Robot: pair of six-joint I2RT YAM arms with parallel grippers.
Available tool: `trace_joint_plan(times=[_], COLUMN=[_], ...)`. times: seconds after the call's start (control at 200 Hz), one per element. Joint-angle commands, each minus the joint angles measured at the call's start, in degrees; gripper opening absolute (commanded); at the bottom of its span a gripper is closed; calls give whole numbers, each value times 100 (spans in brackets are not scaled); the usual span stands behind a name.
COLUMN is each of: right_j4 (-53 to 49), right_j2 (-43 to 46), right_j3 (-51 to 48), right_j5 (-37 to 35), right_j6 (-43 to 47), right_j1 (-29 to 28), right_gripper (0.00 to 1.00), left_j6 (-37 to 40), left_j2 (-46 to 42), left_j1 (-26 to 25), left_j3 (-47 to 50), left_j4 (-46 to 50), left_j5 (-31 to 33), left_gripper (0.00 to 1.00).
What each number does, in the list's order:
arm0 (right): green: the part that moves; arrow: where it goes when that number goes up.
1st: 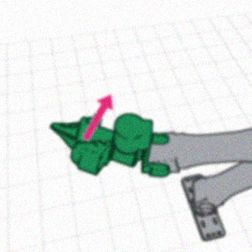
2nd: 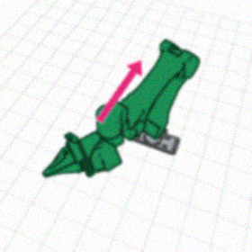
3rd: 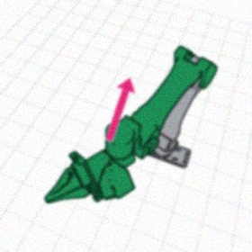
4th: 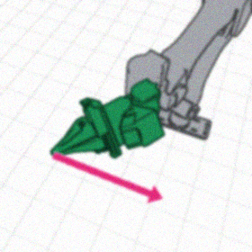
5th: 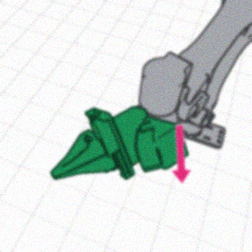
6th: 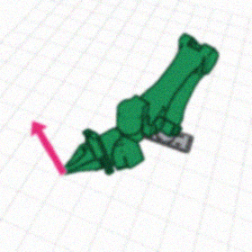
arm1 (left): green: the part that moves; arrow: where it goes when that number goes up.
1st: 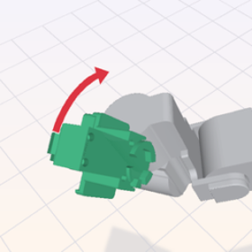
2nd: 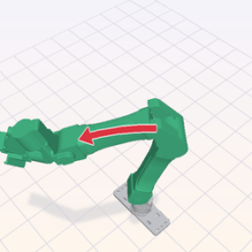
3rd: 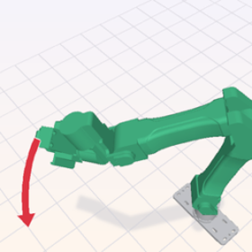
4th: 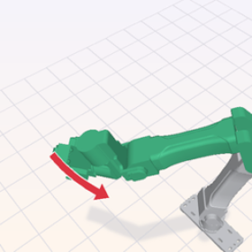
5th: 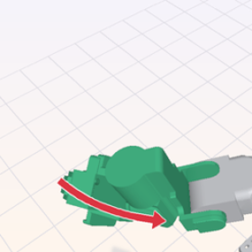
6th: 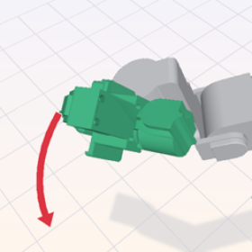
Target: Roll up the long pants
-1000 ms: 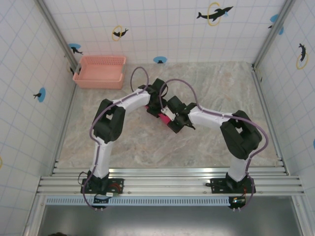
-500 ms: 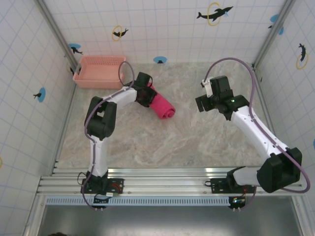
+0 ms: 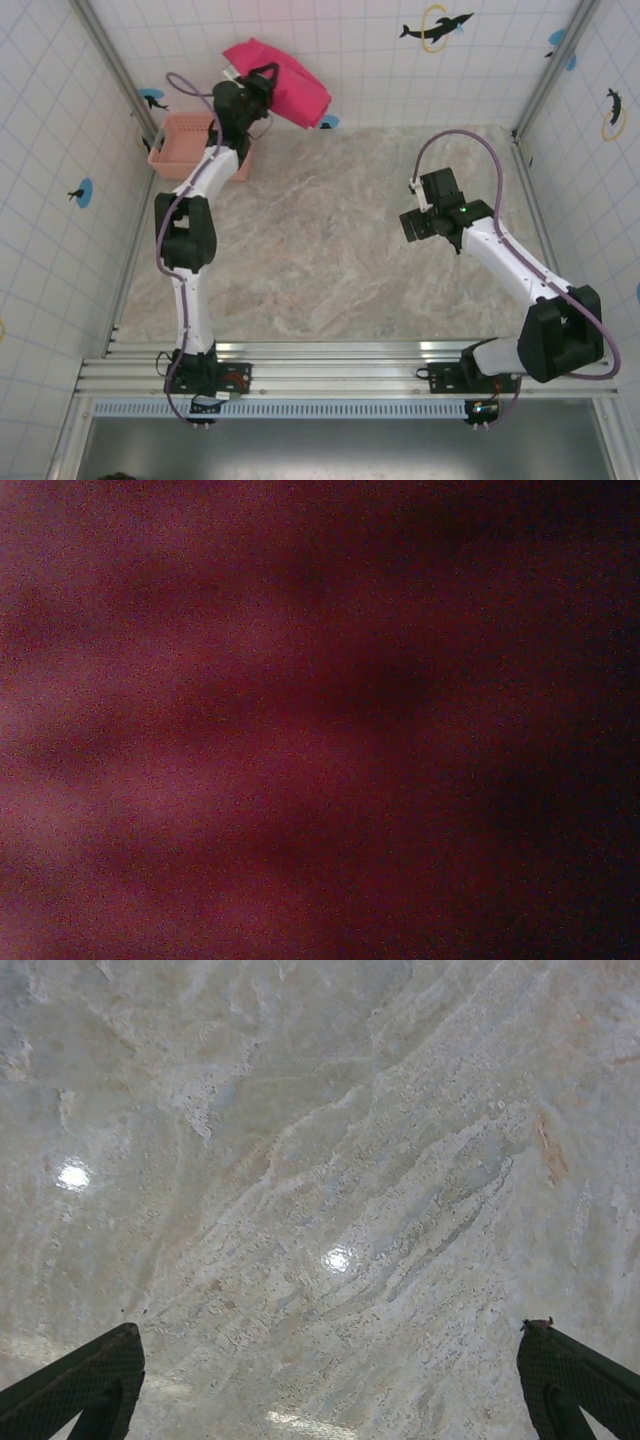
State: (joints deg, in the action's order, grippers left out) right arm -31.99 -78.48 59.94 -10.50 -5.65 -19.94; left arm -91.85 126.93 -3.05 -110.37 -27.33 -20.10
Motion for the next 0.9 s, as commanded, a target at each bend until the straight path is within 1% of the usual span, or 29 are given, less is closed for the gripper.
trace_joint_plan(times=[0.0,0.13,0.23,0.28,0.36,0.435,0.585,0.896], right_j4=[-18,-187,-363,-437,-611,-783,-1093,-1411], right_j2=[-86,-161,-177,-152,-167,-215,-306,-589], right_j3=[-70,-51,17,31,100,183,340,434], right_j5=[-263,-346,-428,-480,-507,-554,-686,-828], right_j6=[-59,-97,-77,-77,-85,-85,-111,-164], right_j1=[19,12,-23,-44,-45,-74,-164,-486], right_gripper=[99,99,99,99,99,99,99,99], left_j6=[214,287,650,719,582,507,702,687], left_j2=[-465,-520,-624,-633,-438,-235,-69,296], left_j1=[541,995,1169,1205,1253,1266,1296,1489], left_j3=[255,416,586,736,962,1031,1291,1647], left_j4=[-813,-924,-811,-757,-1391,-1638,-1805,-2250], left_j5=[100,-88,-5,135,293,360,594,891], left_gripper=[0,0,0,0,0,0,0,0])
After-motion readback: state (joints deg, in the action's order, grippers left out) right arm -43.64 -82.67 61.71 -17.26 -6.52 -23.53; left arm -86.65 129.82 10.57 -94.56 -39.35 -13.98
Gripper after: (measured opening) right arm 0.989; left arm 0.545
